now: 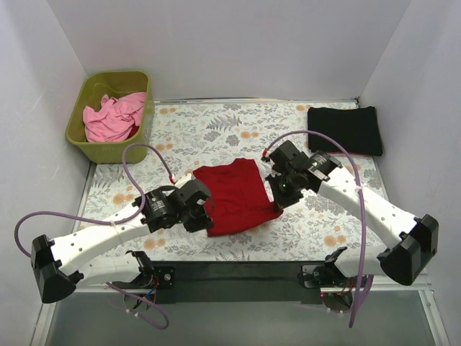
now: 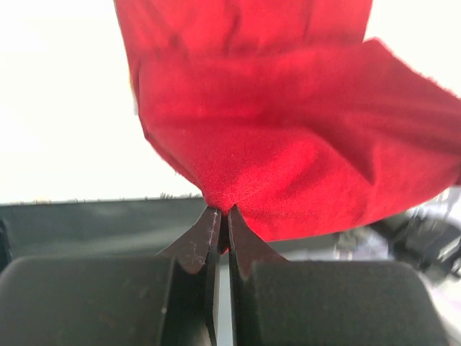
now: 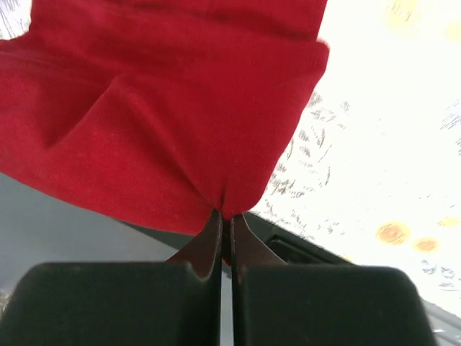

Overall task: Fold and stack the t-shirts
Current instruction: Fold the tshirt

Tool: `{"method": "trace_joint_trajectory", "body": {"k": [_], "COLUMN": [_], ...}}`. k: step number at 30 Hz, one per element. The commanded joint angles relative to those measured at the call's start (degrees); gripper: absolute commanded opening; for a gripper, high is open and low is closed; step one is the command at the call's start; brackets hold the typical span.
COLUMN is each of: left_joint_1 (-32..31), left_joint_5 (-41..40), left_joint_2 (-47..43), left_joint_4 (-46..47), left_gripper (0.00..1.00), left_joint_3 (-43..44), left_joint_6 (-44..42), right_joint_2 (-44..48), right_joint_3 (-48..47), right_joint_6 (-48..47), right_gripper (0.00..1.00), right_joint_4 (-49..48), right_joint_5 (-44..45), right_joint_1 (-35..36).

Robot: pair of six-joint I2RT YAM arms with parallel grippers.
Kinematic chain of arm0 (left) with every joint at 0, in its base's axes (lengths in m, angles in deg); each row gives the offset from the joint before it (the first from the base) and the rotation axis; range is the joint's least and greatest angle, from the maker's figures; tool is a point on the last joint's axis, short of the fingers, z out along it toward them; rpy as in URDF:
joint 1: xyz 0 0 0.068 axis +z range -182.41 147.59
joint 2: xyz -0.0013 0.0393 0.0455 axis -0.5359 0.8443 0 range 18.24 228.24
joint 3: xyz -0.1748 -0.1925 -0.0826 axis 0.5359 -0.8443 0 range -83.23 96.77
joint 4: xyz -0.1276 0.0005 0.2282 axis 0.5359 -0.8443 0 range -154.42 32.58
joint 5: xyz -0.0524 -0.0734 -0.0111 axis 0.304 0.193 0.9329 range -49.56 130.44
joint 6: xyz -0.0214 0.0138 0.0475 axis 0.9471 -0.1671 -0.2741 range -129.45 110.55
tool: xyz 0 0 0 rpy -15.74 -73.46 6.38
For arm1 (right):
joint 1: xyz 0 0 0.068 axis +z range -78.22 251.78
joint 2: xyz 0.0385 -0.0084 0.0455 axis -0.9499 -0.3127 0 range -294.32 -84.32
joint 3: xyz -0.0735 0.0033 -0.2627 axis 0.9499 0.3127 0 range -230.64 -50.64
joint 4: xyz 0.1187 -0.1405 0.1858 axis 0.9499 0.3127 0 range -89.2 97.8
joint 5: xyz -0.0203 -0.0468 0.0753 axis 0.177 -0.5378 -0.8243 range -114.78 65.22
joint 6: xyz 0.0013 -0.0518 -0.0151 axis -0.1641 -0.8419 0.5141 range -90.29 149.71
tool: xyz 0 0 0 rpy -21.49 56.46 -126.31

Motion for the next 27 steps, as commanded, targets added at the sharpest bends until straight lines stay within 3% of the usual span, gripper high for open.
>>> {"method": "trace_joint_trajectory", "body": {"k": [1, 6, 13, 27], "left_joint_1": [1.6, 4.2, 10.4, 22.8], "left_joint_5": [-11.6, -14.8, -12.6, -8.5], "left_joint_2": [1.4, 1.8, 2.1, 10.2], "left_joint_4": [-3.2, -3.1, 1.8, 13.6], "left_gripper": [0.00, 0.00, 0.00, 0.00], "left_joint_3": [6.6, 10.1, 7.5, 2.2], "left_joint_6": [-3.2, -6.4, -11.4, -21.1], "right_joint_2": [-3.4, -8.5, -14.8, -26.7], "right_joint_3": [-8.6, -16.1, -23.1, -27.9], "right_joint_6": [-3.9, -6.8, -9.7, -14.0], "right_gripper": [0.01, 0.01, 0.01, 0.01], "right_joint_4": [2.1, 2.6, 2.6, -0.8], "right_joint_5": [2.4, 2.4, 2.0, -2.0], "right_joint_1": [-0.7, -1.9, -4.0, -9.7]}}
